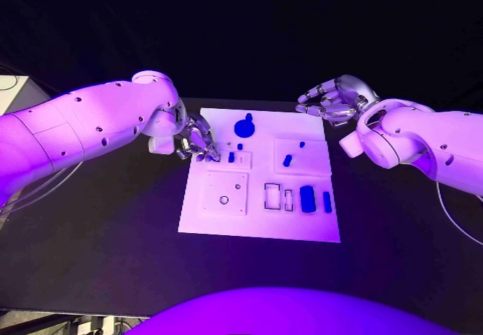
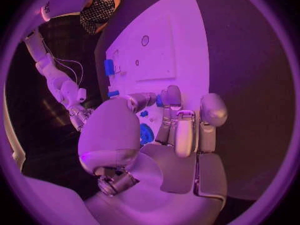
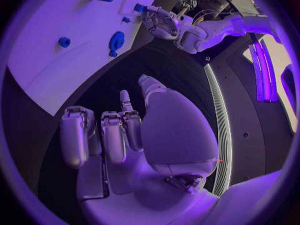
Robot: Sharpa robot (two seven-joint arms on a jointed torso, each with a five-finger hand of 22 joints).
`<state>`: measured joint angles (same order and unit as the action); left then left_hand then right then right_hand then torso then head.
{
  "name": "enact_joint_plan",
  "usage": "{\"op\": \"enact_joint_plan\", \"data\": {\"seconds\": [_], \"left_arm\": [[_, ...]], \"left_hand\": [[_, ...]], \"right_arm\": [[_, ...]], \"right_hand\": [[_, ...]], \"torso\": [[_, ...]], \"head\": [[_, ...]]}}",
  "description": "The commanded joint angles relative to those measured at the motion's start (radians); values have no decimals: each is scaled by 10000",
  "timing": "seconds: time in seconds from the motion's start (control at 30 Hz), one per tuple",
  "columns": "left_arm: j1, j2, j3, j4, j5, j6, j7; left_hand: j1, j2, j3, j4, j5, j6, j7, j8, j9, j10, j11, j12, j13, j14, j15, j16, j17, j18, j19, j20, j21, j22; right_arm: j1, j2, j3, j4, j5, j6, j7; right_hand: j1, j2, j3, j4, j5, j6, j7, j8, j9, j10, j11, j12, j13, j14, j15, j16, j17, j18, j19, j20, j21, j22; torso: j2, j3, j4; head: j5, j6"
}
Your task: Assemble the parts on the task board
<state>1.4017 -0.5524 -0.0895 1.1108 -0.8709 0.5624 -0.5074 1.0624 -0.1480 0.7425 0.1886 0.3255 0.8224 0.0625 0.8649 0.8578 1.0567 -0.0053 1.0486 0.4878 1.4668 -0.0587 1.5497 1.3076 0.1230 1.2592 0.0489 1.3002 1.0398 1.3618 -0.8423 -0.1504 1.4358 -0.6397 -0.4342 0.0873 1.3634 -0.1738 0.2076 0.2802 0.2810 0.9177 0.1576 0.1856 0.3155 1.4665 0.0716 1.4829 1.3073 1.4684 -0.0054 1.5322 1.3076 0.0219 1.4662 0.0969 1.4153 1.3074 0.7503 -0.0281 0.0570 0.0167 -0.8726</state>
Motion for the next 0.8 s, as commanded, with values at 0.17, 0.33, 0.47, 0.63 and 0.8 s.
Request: {"op": "enact_joint_plan", "data": {"seconds": [0.17,0.33,0.47,0.63,0.8], "left_arm": [[-57,32,-44,-18,-82,-562,-159],[-56,74,-43,-95,-36,-343,-225],[-57,126,-44,-170,-12,-177,-265],[-60,218,-52,-267,-2,-67,-296],[-61,315,-135,-372,1,0,-323]], "left_hand": [[-138,31,2413,-2471,45,88,-14,1,-1,81,-41,42,3,869,-52,27,2239,-103,48,-5,47,21],[-248,108,2440,-2468,45,96,-17,-2,0,96,-44,26,-21,855,-55,11,2203,-97,37,-10,37,-4],[-328,162,2456,-2478,18,84,-16,-7,3,87,-42,12,-29,844,-55,-2,2177,-95,28,-11,30,-17],[-417,228,2481,-2504,16,81,-19,-3,11,89,-44,7,-34,854,-55,9,2202,-99,37,-13,38,2],[-563,308,2523,-2570,30,92,-28,11,27,109,-52,14,-28,867,-61,22,2230,-101,45,-17,46,18]], "right_arm": [[-3,2,4,11,-64,98,80],[-3,-2,4,18,-67,99,80],[-3,-8,4,25,-71,102,78],[-3,-16,4,34,-86,110,72],[-3,-17,4,43,-96,119,72]], "right_hand": [[-74,-10,61,0,17,-74,-8,61,9,261,3,-22,1888,827,2,-43,1866,206,376,-14,-67,1293],[-74,-10,61,0,17,-74,-8,61,9,261,3,-22,1888,827,2,-43,1866,206,376,-14,-67,1293],[-65,-11,71,-6,15,-74,-8,63,9,271,3,-10,1897,828,1,-40,1872,204,379,-15,-62,1299],[-65,-11,71,-6,15,-74,-8,63,9,271,3,-10,1897,828,1,-40,1872,204,379,-15,-62,1299],[-55,-18,76,-14,11,-74,-9,65,10,259,2,-25,1885,826,0,-46,1862,206,377,-16,-70,1293]], "torso": [[5,3,-9],[1,11,-2],[3,6,-1],[12,4,-11],[7,3,-10]], "head": [[-11,0],[-19,0],[-29,0],[-34,0],[-41,0]]}}
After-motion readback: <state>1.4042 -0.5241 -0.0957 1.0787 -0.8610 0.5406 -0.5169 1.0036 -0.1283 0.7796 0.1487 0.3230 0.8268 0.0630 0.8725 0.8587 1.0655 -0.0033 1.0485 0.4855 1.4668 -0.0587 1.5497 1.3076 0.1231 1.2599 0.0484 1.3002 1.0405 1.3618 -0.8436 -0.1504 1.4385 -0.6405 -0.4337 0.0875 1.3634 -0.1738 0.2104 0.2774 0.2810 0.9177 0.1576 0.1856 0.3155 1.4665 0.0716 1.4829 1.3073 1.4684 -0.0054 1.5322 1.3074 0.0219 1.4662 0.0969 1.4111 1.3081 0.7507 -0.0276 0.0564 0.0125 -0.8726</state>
